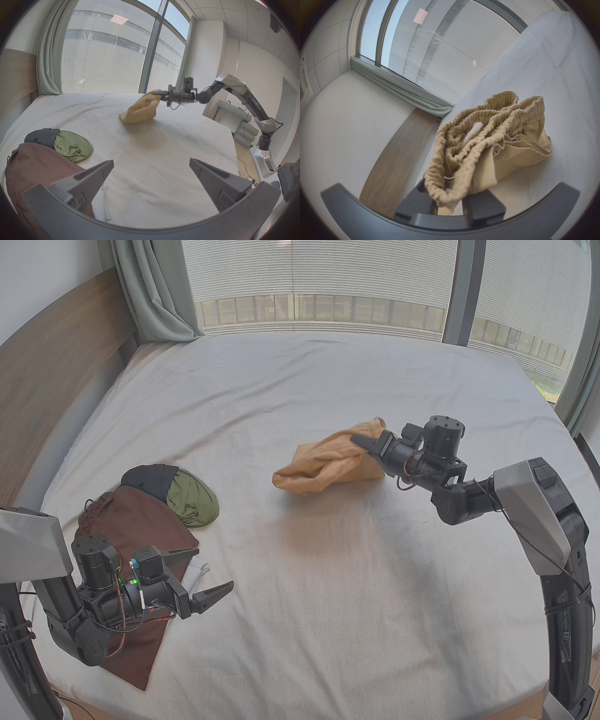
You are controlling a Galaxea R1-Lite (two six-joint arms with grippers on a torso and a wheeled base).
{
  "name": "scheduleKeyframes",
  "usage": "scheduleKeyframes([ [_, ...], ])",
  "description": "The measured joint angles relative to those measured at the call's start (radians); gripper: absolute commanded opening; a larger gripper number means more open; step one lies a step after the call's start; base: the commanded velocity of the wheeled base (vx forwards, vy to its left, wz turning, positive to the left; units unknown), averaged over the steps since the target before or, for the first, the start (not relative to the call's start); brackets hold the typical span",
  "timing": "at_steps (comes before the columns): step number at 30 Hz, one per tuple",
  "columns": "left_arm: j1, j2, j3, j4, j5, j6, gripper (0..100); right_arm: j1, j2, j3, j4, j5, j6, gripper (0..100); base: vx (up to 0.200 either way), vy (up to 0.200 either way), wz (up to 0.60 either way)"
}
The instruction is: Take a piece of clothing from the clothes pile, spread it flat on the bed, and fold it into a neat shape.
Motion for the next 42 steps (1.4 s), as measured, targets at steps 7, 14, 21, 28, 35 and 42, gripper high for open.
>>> scheduleKeyframes([
  [7,-0.001,-0.003,0.000,-0.001,0.000,0.000,100,-0.002,0.004,0.193,-0.134,0.000,-0.012,0,0.000,0.000,0.00],
  [14,-0.001,-0.004,-0.003,-0.003,0.000,0.001,100,-0.002,0.006,0.367,-0.280,-0.004,-0.014,0,0.000,0.000,0.00],
  [21,-0.001,-0.004,-0.004,-0.002,0.000,0.001,100,0.003,0.031,0.452,-0.344,-0.010,-0.015,0,0.000,0.000,0.00],
  [28,-0.001,-0.004,-0.004,-0.002,0.000,0.001,100,0.001,0.044,0.477,-0.374,-0.010,-0.015,100,0.000,0.000,0.00],
  [35,-0.001,-0.004,-0.006,-0.003,0.000,0.001,100,-0.005,0.049,0.491,-0.400,-0.010,-0.015,100,0.000,0.000,0.00],
  [42,-0.001,-0.004,-0.007,-0.003,-0.001,0.001,100,-0.039,-0.013,0.586,-0.407,-0.010,-0.018,100,0.000,0.000,0.00],
])
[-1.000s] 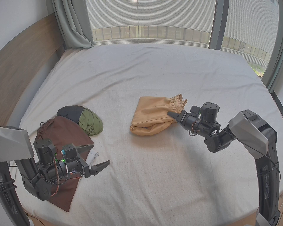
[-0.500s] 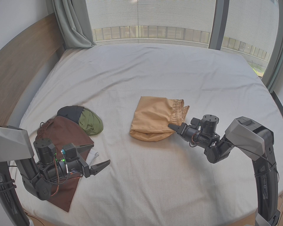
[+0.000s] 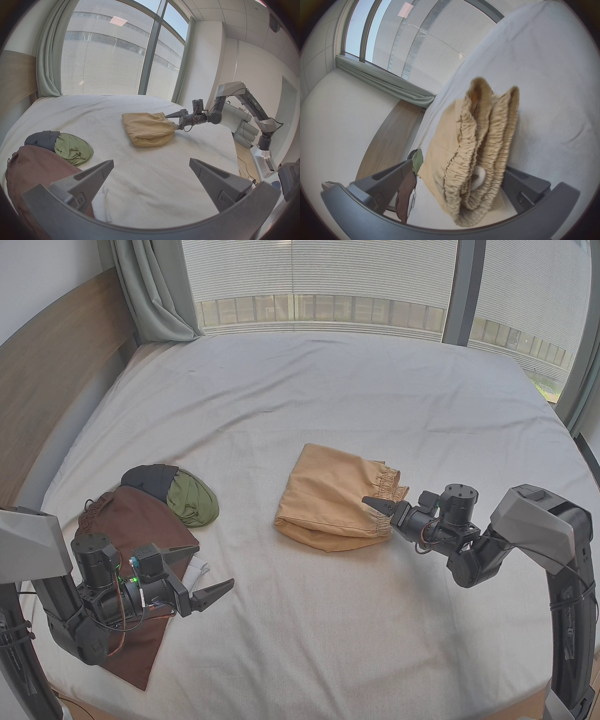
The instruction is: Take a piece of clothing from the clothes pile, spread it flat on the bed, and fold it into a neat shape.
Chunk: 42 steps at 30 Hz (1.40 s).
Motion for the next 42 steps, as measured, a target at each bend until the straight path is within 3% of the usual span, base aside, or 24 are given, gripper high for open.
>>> scheduleKeyframes([
  [7,0.001,0.000,-0.002,0.000,0.000,0.000,100,-0.058,-0.137,0.062,0.009,0.000,-0.012,100,0.000,0.000,0.00],
  [15,-0.002,0.000,-0.005,0.000,0.000,0.000,100,-0.062,-0.191,0.002,0.059,0.000,-0.013,100,0.000,0.000,0.00],
  [28,-0.001,0.000,-0.007,0.000,0.001,0.000,100,-0.022,-0.027,-0.239,0.164,0.000,-0.017,100,0.000,0.000,0.00],
  [42,-0.001,-0.003,-0.011,0.000,-0.008,-0.007,100,-0.024,0.009,-0.243,0.158,-0.028,-0.044,100,0.000,0.000,0.00],
])
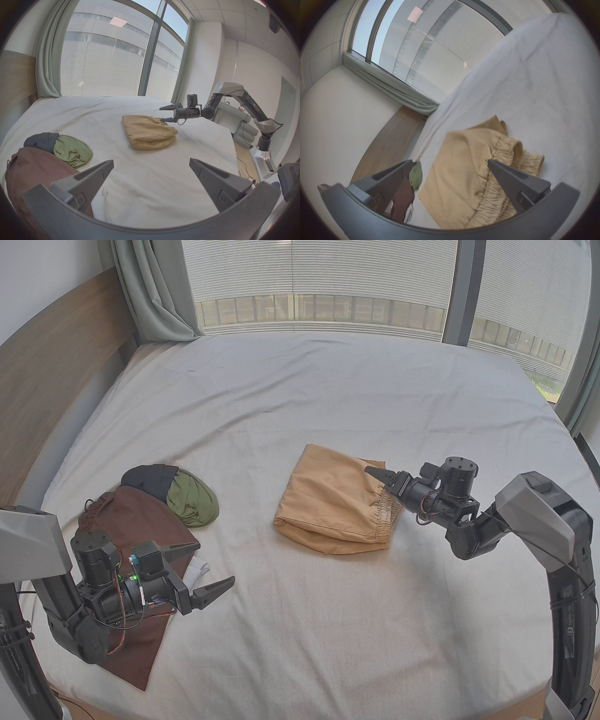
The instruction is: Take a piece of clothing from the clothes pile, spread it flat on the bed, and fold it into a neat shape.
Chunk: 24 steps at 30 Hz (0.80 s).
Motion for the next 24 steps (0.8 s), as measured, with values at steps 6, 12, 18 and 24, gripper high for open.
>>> scheduleKeyframes([
  [6,-0.013,-0.036,0.004,0.000,-0.049,-0.007,100,0.001,-0.169,0.119,-0.018,-0.017,-0.063,100,0.000,0.000,0.00],
  [12,-0.043,-0.090,0.031,0.001,-0.079,-0.012,100,-0.012,-0.395,0.361,-0.026,-0.024,-0.226,100,0.000,0.000,0.00],
  [18,-0.075,-0.154,0.121,0.001,-0.086,-0.011,100,-0.049,-0.619,0.637,-0.038,-0.025,-0.444,100,0.000,0.000,0.00],
  [24,-0.097,-0.240,0.221,0.007,-0.070,-0.011,100,-0.081,-0.814,0.919,-0.057,-0.014,-0.604,100,0.000,0.000,0.00],
])
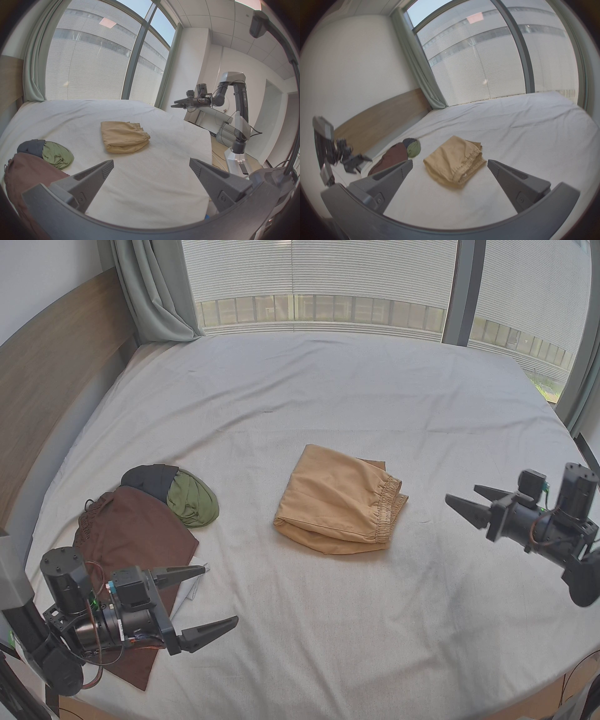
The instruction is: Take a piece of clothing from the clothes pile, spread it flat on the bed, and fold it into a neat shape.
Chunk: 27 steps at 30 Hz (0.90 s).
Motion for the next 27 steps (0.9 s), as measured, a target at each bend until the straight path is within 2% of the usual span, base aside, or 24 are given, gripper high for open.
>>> scheduleKeyframes([
  [4,-0.016,-0.106,0.045,0.010,0.014,-0.001,100,-0.017,-0.147,0.171,-0.009,0.006,-0.115,100,0.000,0.000,0.00],
  [8,-0.026,-0.219,0.067,0.060,0.023,0.006,100,-0.038,-0.287,0.291,-0.013,0.013,-0.177,100,0.000,0.000,0.00],
  [11,-0.030,-0.309,0.074,0.151,0.046,0.023,100,-0.060,-0.407,0.363,-0.011,0.028,-0.197,100,0.000,0.000,0.00],
  [20,-0.029,-0.606,0.077,0.447,0.163,0.034,100,-0.110,-0.756,0.466,0.043,0.061,-0.180,100,0.000,0.000,0.00],
  [27,-0.006,-0.872,0.077,0.611,0.228,-0.027,100,-0.110,-1.074,0.484,0.277,0.069,-0.098,100,0.000,0.000,0.00],
])
